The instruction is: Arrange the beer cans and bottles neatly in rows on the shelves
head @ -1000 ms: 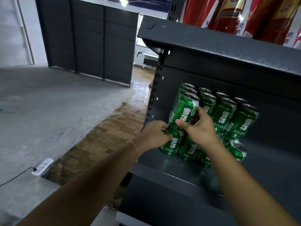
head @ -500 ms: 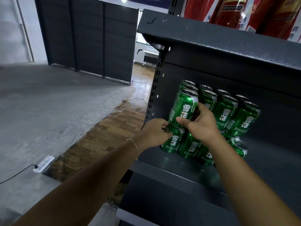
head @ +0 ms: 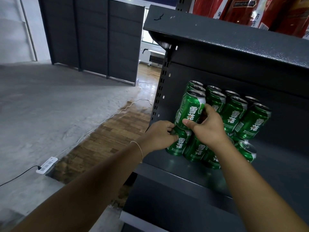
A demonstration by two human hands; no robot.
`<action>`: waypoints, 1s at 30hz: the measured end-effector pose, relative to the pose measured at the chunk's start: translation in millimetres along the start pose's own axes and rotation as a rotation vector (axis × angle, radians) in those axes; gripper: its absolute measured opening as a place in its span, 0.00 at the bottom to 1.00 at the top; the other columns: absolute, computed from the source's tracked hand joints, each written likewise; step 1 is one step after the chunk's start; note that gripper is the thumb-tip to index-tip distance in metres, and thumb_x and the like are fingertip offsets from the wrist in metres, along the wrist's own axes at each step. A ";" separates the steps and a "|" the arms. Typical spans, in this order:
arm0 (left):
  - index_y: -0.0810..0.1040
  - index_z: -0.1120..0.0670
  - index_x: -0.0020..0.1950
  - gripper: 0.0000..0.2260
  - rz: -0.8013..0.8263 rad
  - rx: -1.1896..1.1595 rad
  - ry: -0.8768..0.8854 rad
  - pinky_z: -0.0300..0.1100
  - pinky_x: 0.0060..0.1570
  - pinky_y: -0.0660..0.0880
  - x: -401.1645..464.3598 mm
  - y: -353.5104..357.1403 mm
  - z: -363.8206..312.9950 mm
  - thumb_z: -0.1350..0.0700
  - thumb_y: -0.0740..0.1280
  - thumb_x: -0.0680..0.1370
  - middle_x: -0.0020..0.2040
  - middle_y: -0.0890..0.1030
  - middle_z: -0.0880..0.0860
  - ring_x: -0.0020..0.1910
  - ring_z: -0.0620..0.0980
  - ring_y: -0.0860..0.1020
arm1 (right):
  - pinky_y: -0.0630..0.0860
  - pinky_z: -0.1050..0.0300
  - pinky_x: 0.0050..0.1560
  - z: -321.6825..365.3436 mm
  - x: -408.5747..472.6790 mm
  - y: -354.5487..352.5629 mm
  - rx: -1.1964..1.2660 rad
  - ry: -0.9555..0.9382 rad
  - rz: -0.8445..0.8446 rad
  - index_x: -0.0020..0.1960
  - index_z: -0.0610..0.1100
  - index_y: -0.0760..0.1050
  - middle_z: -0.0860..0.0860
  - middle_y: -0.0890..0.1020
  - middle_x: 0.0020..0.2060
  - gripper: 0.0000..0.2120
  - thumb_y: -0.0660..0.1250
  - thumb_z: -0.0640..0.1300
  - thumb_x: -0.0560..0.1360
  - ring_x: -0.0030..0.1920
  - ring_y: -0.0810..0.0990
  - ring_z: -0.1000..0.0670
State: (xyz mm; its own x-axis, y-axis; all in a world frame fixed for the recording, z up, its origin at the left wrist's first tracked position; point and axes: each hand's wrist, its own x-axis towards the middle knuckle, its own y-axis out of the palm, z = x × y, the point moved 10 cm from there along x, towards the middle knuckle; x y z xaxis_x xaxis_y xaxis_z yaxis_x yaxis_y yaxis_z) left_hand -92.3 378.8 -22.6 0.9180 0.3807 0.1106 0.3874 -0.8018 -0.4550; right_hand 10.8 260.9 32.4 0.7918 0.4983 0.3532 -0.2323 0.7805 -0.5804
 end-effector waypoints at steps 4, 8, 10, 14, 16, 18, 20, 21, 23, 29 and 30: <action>0.76 0.56 0.65 0.18 -0.006 -0.011 0.003 0.39 0.58 0.74 -0.3 1.1 -0.8 0.58 0.70 0.76 0.61 0.79 0.54 0.54 0.45 0.77 | 0.78 0.52 0.59 -1.1 -1.4 1.5 0.035 0.022 -0.014 0.68 0.45 0.70 0.53 0.82 0.54 0.32 0.79 0.48 0.69 0.54 0.81 0.51; 0.76 0.56 0.65 0.18 -0.008 0.006 -0.005 0.40 0.59 0.74 -0.7 1.0 -0.2 0.58 0.70 0.75 0.62 0.79 0.53 0.55 0.45 0.77 | 0.76 0.50 0.63 -1.3 -2.2 1.0 0.033 0.020 -0.015 0.72 0.45 0.67 0.53 0.80 0.59 0.37 0.78 0.52 0.68 0.59 0.79 0.51; 0.76 0.55 0.65 0.18 -0.002 0.013 -0.014 0.41 0.60 0.74 -1.7 1.6 0.6 0.58 0.70 0.75 0.62 0.78 0.53 0.56 0.46 0.77 | 0.75 0.47 0.65 -0.9 -2.7 1.1 0.028 0.023 -0.009 0.74 0.45 0.65 0.52 0.78 0.63 0.41 0.78 0.55 0.67 0.62 0.77 0.49; 0.79 0.54 0.59 0.12 0.008 0.088 -0.025 0.42 0.56 0.76 -5.5 1.0 -1.8 0.56 0.69 0.76 0.57 0.81 0.52 0.55 0.48 0.79 | 0.79 0.46 0.60 -1.6 -4.3 0.8 0.050 0.028 -0.004 0.69 0.46 0.69 0.53 0.83 0.56 0.36 0.79 0.53 0.66 0.55 0.82 0.51; 0.79 0.56 0.51 0.08 -0.027 0.290 0.011 0.46 0.46 0.79 -9.5 -2.8 -12.2 0.54 0.67 0.76 0.48 0.82 0.53 0.47 0.52 0.80 | 0.81 0.47 0.56 0.6 -8.5 -1.0 0.082 0.016 -0.006 0.67 0.46 0.71 0.55 0.83 0.52 0.33 0.80 0.51 0.66 0.51 0.83 0.53; 0.75 0.56 0.41 0.06 -0.089 0.521 0.063 0.44 0.33 0.73 -16.6 -7.9 -29.7 0.55 0.65 0.75 0.38 0.77 0.52 0.39 0.53 0.77 | 0.80 0.51 0.56 0.8 -14.2 -5.6 0.114 0.015 -0.015 0.70 0.47 0.70 0.56 0.81 0.52 0.35 0.79 0.51 0.67 0.53 0.82 0.53; 0.72 0.55 0.38 0.05 -0.148 0.631 0.115 0.43 0.33 0.73 -26.2 -10.3 -51.1 0.57 0.64 0.73 0.35 0.74 0.51 0.37 0.53 0.76 | 0.79 0.55 0.56 -1.7 -20.8 -16.6 0.124 0.019 -0.050 0.73 0.47 0.66 0.55 0.78 0.54 0.36 0.77 0.50 0.70 0.56 0.79 0.53; 0.73 0.56 0.38 0.04 -0.173 0.645 0.145 0.44 0.36 0.75 -30.6 -10.4 -62.3 0.57 0.64 0.73 0.35 0.75 0.51 0.38 0.53 0.77 | 0.78 0.55 0.56 -3.4 -24.3 -24.4 0.135 0.017 -0.075 0.74 0.46 0.66 0.54 0.78 0.56 0.35 0.76 0.49 0.71 0.57 0.78 0.53; 0.78 0.58 0.44 0.06 -0.210 0.612 0.216 0.46 0.41 0.78 -36.5 -6.5 -84.2 0.58 0.63 0.73 0.40 0.80 0.53 0.41 0.54 0.78 | 0.78 0.60 0.54 -6.7 -32.2 -42.9 0.144 -0.003 -0.135 0.72 0.45 0.68 0.52 0.78 0.56 0.30 0.74 0.47 0.74 0.55 0.78 0.55; 0.80 0.57 0.58 0.17 -0.121 0.390 0.464 0.49 0.47 0.79 -39.1 52.5 -138.8 0.63 0.61 0.71 0.50 0.83 0.54 0.48 0.52 0.80 | 0.74 0.72 0.45 -34.1 -59.2 -115.4 0.107 -0.036 -0.316 0.61 0.42 0.76 0.56 0.79 0.45 0.13 0.69 0.38 0.77 0.44 0.78 0.62; 0.79 0.57 0.60 0.19 -0.101 0.382 0.500 0.49 0.48 0.79 -39.5 66.4 -147.5 0.63 0.61 0.71 0.52 0.82 0.54 0.49 0.52 0.80 | 0.73 0.72 0.44 -41.3 -64.1 -129.1 0.091 -0.031 -0.338 0.61 0.42 0.76 0.56 0.79 0.45 0.12 0.68 0.37 0.77 0.44 0.78 0.63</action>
State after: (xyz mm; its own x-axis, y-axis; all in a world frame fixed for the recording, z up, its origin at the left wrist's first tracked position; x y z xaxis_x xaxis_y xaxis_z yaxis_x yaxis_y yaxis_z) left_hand -90.4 242.6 73.1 0.8427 0.1110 0.5268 0.5016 -0.5176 -0.6932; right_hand 13.4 112.6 54.4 0.8152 0.2158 0.5375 -0.0103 0.9333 -0.3590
